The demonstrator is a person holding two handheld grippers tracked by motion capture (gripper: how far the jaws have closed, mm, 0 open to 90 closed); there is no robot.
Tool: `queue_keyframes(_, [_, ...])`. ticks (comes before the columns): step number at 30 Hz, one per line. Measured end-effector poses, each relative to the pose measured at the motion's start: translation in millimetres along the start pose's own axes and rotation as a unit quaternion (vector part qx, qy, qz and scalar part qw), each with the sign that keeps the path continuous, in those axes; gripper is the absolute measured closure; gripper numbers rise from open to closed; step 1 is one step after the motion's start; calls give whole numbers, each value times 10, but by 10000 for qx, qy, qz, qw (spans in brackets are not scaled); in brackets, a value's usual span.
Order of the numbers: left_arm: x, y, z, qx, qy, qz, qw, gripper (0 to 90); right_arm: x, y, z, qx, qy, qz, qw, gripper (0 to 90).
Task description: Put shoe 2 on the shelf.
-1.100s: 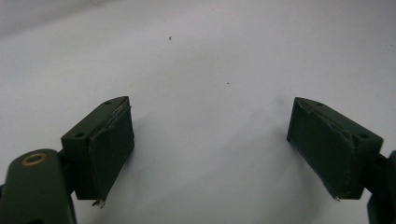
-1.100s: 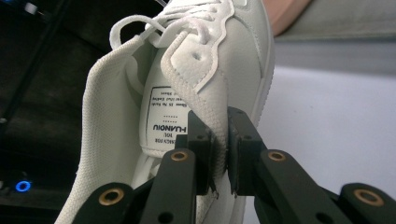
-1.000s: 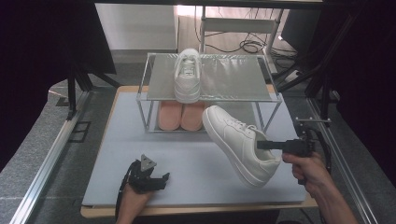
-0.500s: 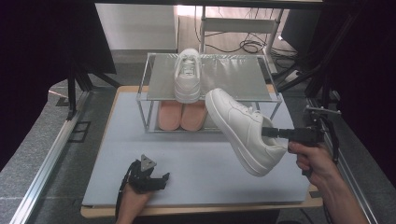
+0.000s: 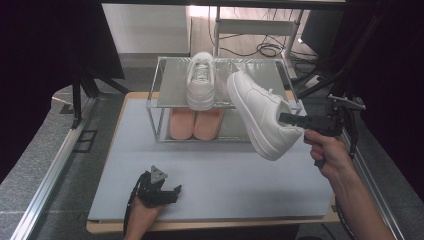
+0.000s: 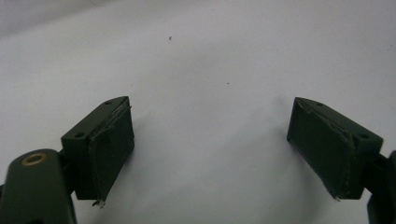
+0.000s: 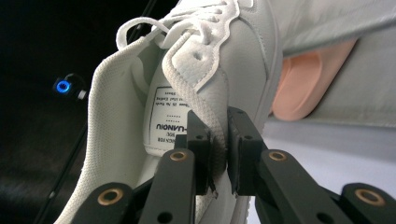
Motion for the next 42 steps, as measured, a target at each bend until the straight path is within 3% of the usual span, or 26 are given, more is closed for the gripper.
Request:
queue_keyframes(15, [0, 0, 0, -3, -2, 1, 10000, 149, -50, 411, -408, -412, 112, 604, 9973, 805])
queue_keyframes(28, [0, 1, 1, -16, -4, -1, 10000, 149, -105, 866, -674, -633, 50, 1486, 9869, 798])
queue_keyframes(32, [0, 1, 1, -15, -7, 1, 10000, 149, -94, 952, -703, -671, 38, 1595, 9849, 767])
queue_keyframes(37, [-2, 0, 2, -19, -4, -4, 10000, 149, -32, 1038, -707, -712, -263, 1695, 9826, 695])
queue_keyframes(42, [-2, 0, 2, -19, -5, -4, 10000, 149, -6, 1088, -698, -602, -341, 1369, 9882, 595])
Point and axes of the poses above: each handheld gripper's, and its own axes: y roughly forward along the jaws, z roughly out of its underside, x roughly to its left, the point moved 1 cm from there along y, roughly forward along the jaws, and after that the axes turned 7 degrees about -y, right-handed, at the moved point
